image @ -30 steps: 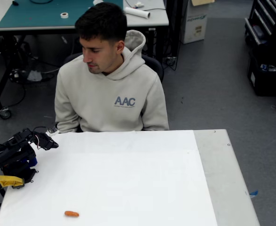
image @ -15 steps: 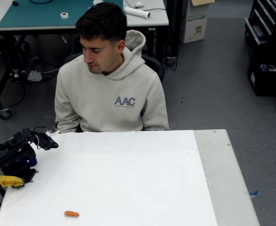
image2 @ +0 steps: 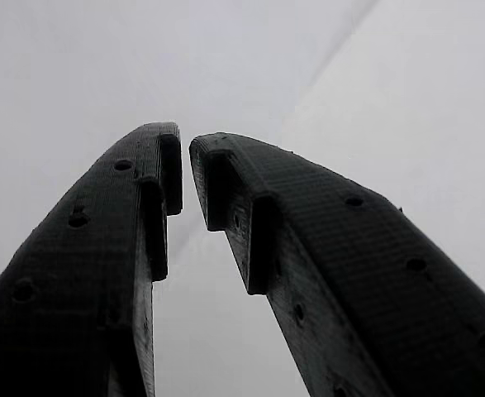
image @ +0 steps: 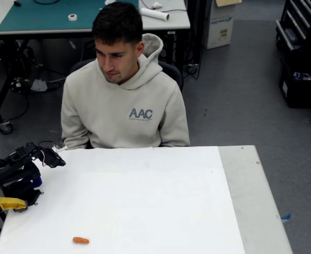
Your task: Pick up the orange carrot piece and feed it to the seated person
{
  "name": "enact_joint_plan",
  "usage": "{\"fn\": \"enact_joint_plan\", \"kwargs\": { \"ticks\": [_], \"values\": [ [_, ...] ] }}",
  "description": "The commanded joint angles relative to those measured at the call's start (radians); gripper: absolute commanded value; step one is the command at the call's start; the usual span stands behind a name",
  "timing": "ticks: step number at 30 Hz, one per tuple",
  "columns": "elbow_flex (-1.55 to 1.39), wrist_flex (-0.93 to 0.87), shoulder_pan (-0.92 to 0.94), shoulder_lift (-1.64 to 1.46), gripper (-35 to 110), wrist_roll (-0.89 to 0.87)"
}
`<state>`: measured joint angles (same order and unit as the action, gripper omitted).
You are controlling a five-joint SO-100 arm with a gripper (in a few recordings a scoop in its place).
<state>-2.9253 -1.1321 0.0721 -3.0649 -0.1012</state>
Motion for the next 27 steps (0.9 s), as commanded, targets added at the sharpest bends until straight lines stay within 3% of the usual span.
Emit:
{"fn": "enact_joint_plan", "kwargs": {
  "ticks": [1, 20, 27],
  "values": [
    [0.147, 0.014, 0.014, 0.124, -2, -0.005],
    [0.577, 0.336, 0.394, 0.992, -2, 0.002],
    [0.667, 0.357, 0.508, 1.166, -2, 0.110]
  ]
}}
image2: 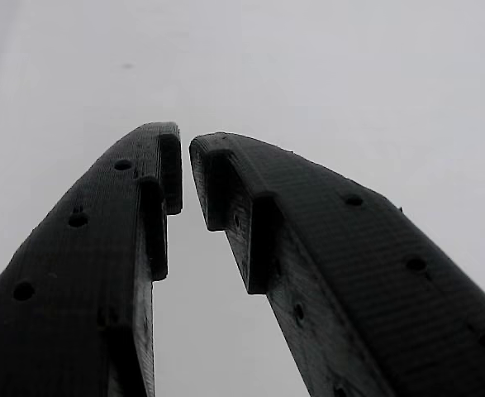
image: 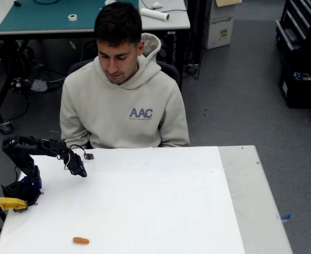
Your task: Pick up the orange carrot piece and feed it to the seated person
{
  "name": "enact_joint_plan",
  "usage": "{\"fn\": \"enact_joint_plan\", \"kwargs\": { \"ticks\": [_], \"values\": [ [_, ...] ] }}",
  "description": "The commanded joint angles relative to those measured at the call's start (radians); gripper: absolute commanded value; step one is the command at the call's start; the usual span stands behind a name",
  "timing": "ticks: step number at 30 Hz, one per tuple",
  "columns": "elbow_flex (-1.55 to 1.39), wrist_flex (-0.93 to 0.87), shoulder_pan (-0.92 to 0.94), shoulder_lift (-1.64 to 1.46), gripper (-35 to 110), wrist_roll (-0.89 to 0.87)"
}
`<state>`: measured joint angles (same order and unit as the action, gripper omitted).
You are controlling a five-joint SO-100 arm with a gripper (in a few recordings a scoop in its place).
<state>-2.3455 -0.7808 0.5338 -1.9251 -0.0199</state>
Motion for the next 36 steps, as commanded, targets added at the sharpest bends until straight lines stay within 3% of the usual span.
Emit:
{"fn": "enact_joint_plan", "kwargs": {
  "ticks": [1, 15, 36],
  "values": [
    [0.101, 0.006, 0.058, 0.044, -2, 0.046],
    [0.400, 0.000, 0.218, 0.276, -2, 0.091],
    [0.422, -0.002, 0.520, 0.092, -2, 0.104]
  ]
}}
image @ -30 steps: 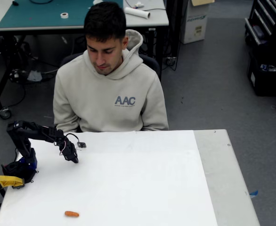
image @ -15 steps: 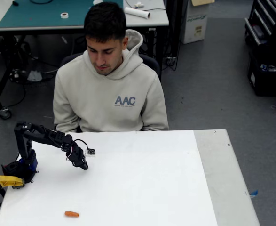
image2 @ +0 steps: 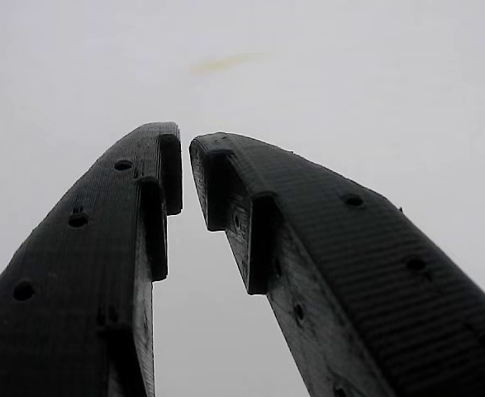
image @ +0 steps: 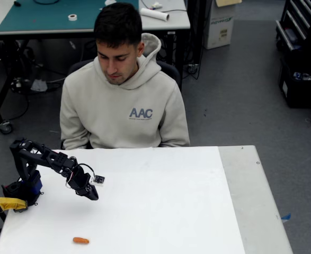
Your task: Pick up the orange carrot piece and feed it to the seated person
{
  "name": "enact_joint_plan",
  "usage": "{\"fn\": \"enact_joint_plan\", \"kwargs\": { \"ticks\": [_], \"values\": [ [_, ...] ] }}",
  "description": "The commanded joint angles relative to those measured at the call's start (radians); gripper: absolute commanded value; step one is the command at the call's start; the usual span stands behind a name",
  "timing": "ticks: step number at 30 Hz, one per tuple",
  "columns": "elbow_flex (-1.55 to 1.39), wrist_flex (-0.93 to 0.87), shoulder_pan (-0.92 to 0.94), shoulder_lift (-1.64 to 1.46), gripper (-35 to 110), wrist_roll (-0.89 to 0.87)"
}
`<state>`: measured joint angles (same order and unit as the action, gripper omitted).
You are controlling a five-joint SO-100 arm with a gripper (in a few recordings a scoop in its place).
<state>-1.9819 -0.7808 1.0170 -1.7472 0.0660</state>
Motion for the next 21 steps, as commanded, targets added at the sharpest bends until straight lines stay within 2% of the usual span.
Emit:
{"fn": "enact_joint_plan", "kwargs": {
  "ticks": [1, 11, 21],
  "values": [
    [0.061, -0.002, 0.040, -0.084, -2, 0.018],
    [0.069, -0.002, 0.054, -0.095, -2, 0.025],
    [0.071, -0.002, 0.077, -0.101, -2, 0.158]
  ]
}}
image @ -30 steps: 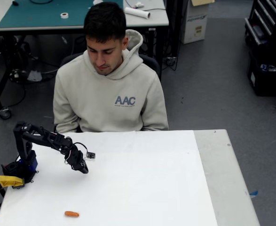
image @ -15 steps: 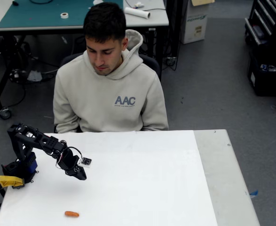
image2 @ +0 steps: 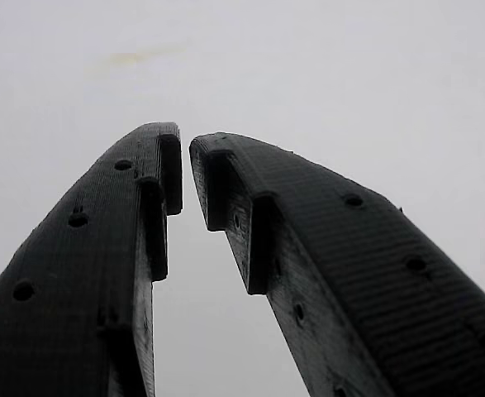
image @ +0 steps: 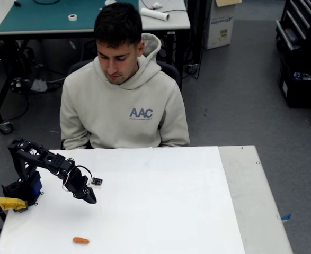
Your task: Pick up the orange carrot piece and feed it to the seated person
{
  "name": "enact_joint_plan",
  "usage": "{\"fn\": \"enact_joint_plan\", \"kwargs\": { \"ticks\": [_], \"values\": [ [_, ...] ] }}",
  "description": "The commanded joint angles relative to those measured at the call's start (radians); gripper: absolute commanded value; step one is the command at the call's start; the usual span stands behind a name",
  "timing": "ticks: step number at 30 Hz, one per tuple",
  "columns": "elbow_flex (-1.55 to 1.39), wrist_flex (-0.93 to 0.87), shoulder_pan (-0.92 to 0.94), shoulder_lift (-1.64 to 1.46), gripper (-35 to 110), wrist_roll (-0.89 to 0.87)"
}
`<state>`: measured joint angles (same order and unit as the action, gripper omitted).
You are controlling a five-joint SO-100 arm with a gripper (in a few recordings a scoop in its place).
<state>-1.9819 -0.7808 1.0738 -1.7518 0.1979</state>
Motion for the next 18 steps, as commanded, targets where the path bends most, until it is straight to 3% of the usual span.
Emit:
{"fn": "enact_joint_plan", "kwargs": {
  "ticks": [1, 11, 18],
  "values": [
    [0.071, -0.002, 0.020, -0.097, -2, 0.026],
    [0.109, -0.025, 0.015, -0.097, -2, 0.025],
    [0.282, -0.264, 0.031, -0.080, -2, 0.009]
  ]
}}
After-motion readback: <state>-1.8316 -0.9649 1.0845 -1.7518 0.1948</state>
